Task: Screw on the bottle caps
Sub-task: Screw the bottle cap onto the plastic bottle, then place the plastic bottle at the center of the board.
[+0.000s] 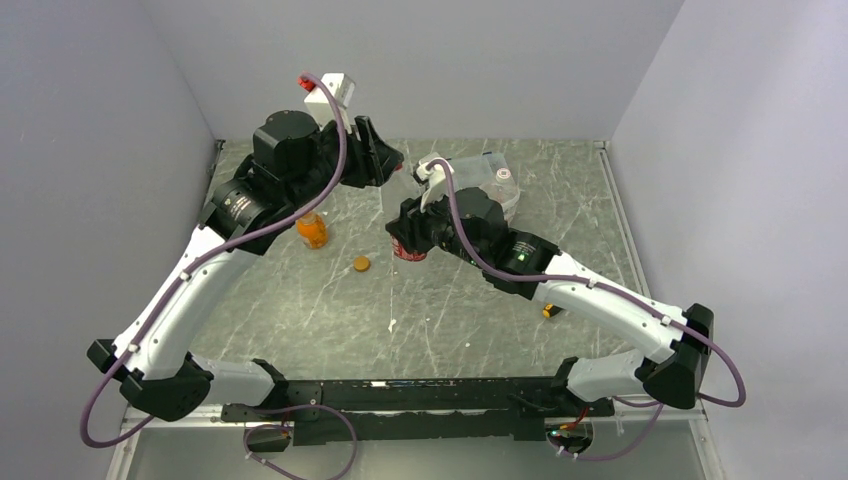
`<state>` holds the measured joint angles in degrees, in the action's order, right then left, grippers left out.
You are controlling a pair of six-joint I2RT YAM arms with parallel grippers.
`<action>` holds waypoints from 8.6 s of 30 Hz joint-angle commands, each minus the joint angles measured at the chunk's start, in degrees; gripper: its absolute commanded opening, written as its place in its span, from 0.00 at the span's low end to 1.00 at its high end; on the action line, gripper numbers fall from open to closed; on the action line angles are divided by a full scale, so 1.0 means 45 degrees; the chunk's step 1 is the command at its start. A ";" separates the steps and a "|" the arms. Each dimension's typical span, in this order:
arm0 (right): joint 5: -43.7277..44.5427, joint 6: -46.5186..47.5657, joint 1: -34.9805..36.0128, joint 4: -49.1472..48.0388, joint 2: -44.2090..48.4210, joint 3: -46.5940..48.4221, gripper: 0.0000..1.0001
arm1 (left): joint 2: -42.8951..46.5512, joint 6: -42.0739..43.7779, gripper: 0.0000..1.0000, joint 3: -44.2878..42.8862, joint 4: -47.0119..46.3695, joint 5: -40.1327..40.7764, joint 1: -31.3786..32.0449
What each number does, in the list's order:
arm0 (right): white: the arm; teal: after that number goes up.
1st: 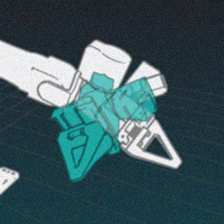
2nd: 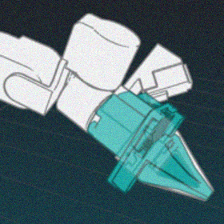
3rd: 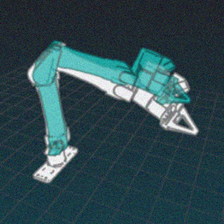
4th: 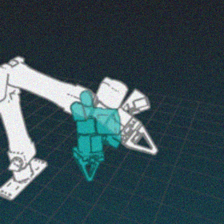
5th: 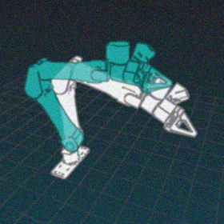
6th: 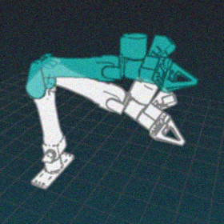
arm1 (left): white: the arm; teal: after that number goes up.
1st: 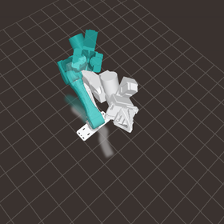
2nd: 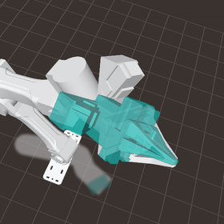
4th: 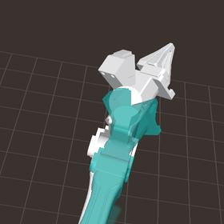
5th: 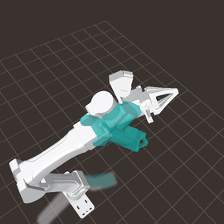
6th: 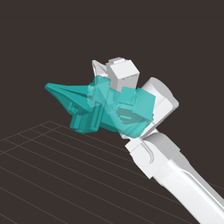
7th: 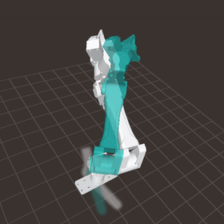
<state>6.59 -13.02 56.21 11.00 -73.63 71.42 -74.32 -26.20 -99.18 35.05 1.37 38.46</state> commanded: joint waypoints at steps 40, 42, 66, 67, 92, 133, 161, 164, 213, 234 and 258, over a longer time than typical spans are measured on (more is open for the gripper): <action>-0.9093 -0.0810 -0.1645 -0.3406 0.1427 -0.0819 0.15 | 0.2736 0.0292 0.00 0.2777 -0.2557 -0.6224 -0.0128; -0.9132 -0.0890 -0.1648 -0.3502 0.1367 -0.0797 0.15 | 0.2776 0.0341 0.00 0.2673 -0.2403 -0.6228 -0.0133; -0.4854 -0.0188 -0.1609 -0.0931 0.0690 -0.0382 0.15 | 0.1812 0.0020 0.81 0.0765 -0.0793 -0.1519 -0.0148; -0.4632 -0.0193 -0.1594 -0.0891 0.0645 -0.0349 0.14 | 0.1693 -0.0028 0.80 0.0686 -0.0703 -0.1312 -0.0148; -0.1585 -0.0431 -0.0815 -0.1007 -0.0227 0.0020 0.14 | -0.0339 -0.0551 0.59 0.0054 -0.0052 0.0673 -0.0148; -1.1263 -0.1564 -0.3528 -0.4290 0.0840 -0.1379 0.12 | 0.1894 -0.0425 0.64 0.1881 -0.2051 -0.5653 -0.2137; -0.8113 -0.1074 -0.3057 -0.3305 0.0532 -0.1157 0.16 | 0.0770 0.0216 0.19 0.1482 -0.0672 -0.5961 -0.2122; -0.7360 -0.1027 -0.3027 -0.2867 0.0522 -0.1111 0.24 | 0.0949 0.0307 0.03 0.1907 -0.1047 -0.5522 -0.2120; -0.2302 -0.3646 -0.8623 0.5154 0.4342 -0.0084 1.00 | -0.5006 0.6690 0.00 0.7379 -1.6228 -0.0526 0.1061; -0.2621 -0.3709 -0.8642 0.4645 0.4345 -0.0917 1.00 | -0.5484 0.6234 0.03 0.7701 -1.6074 -0.0973 0.1102; -0.2829 -0.3727 -0.8642 0.4420 0.4349 -0.1200 1.00 | -0.5497 0.5983 0.49 0.7510 -1.5354 -0.0359 0.1099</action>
<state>-5.08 -29.17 17.61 33.67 -54.63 66.13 -99.26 1.80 -64.29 -34.70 -1.43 43.11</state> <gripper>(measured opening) 0.993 0.451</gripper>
